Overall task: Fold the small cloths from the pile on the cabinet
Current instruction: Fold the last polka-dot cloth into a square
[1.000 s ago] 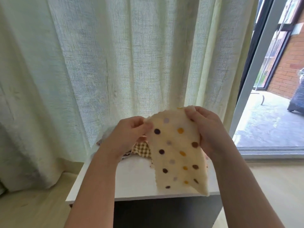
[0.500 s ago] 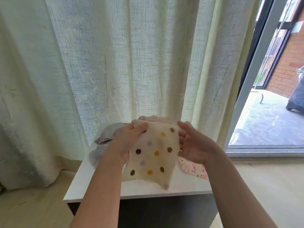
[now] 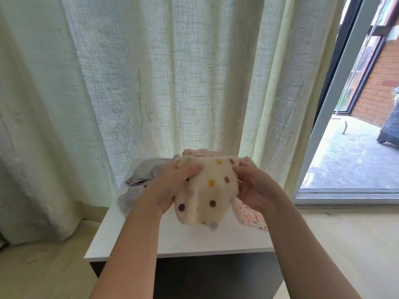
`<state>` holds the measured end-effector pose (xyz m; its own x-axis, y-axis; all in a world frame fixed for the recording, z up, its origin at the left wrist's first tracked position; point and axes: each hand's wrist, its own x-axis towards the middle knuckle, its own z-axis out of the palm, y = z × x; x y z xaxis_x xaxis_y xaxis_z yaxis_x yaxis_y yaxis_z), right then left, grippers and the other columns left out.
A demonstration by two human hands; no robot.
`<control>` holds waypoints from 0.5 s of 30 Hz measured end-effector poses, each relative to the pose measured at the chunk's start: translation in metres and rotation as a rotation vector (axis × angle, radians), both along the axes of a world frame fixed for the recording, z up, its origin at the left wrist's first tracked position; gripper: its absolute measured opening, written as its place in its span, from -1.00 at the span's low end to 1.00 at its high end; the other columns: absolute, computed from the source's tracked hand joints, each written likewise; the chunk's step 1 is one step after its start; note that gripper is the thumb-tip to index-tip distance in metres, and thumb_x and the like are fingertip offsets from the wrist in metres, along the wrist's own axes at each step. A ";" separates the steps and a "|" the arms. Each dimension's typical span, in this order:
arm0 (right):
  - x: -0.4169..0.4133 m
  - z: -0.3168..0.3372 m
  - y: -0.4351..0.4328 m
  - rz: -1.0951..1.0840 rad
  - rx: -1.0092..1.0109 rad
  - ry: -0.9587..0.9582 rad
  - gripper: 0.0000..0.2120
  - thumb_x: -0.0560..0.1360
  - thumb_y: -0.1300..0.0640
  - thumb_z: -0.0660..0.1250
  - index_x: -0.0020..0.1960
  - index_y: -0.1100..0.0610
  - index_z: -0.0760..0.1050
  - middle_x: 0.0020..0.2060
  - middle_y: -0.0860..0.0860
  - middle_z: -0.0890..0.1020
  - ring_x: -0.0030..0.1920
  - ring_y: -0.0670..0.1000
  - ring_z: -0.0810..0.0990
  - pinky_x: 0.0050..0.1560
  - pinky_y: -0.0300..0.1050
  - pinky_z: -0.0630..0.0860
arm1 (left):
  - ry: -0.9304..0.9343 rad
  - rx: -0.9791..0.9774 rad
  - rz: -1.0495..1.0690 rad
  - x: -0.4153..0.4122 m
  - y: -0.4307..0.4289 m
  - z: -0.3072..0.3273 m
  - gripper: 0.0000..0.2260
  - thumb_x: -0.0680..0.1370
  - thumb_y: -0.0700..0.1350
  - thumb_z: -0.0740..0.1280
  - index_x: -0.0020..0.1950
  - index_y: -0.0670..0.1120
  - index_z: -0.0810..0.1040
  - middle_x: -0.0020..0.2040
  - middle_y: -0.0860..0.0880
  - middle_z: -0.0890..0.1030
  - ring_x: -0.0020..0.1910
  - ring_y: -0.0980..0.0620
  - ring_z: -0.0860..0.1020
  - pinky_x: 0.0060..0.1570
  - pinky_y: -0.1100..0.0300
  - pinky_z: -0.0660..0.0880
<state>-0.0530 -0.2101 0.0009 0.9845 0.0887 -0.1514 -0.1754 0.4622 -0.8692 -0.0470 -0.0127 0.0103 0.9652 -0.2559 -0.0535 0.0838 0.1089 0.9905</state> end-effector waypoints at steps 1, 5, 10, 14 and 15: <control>0.001 -0.003 -0.001 0.004 -0.081 0.014 -0.74 0.57 0.33 0.21 -0.12 0.13 0.63 -0.25 0.07 0.62 -0.31 0.00 0.60 -0.33 -0.14 0.58 | -0.065 0.077 0.054 -0.002 -0.001 0.004 -0.60 0.43 -0.01 0.47 0.23 -0.11 0.57 0.08 -0.12 0.67 0.10 -0.12 0.63 0.13 -0.05 0.56; 0.004 -0.006 -0.001 -0.141 -0.451 -0.042 -0.70 0.57 0.20 0.28 0.29 0.17 0.43 -0.01 0.11 0.62 -0.08 0.05 0.63 -0.17 -0.11 0.56 | -0.466 0.613 0.307 -0.016 -0.006 0.022 -0.81 0.58 -0.07 0.30 0.13 0.19 0.44 -0.12 0.13 0.54 -0.17 0.16 0.53 -0.19 0.35 0.46; -0.009 0.012 0.010 0.209 0.002 0.036 -0.52 0.60 -0.19 0.10 -0.03 0.21 0.54 -0.25 0.10 0.62 -0.29 0.06 0.63 -0.26 -0.13 0.57 | -0.365 0.642 -0.132 -0.027 -0.025 0.018 -0.84 0.61 -0.01 0.25 0.11 0.09 0.60 -0.06 0.04 0.66 -0.18 0.15 0.60 -0.19 0.41 0.51; -0.012 0.003 0.007 0.202 0.027 0.076 -0.55 0.60 -0.04 0.18 -0.27 0.19 0.65 -0.37 0.07 0.62 -0.40 0.01 0.62 -0.43 -0.21 0.54 | -0.227 0.436 -0.021 -0.016 -0.019 0.013 -0.76 0.63 -0.23 0.16 0.01 -0.05 0.62 -0.11 -0.06 0.69 -0.26 -0.02 0.62 -0.24 0.13 0.58; -0.012 0.002 0.006 0.189 -0.011 0.070 -0.67 0.56 0.06 0.26 -0.24 0.20 0.66 -0.35 0.07 0.64 -0.38 0.01 0.64 -0.40 -0.18 0.58 | -0.269 0.440 0.020 -0.013 -0.015 0.013 -0.76 0.61 -0.29 0.18 0.04 -0.06 0.61 -0.13 -0.03 0.69 -0.28 0.02 0.62 -0.28 0.16 0.55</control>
<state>-0.0651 -0.2044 0.0025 0.9374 0.2692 -0.2211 -0.3187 0.4060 -0.8565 -0.0603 -0.0276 0.0237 0.9640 -0.2467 0.0991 -0.1784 -0.3239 0.9291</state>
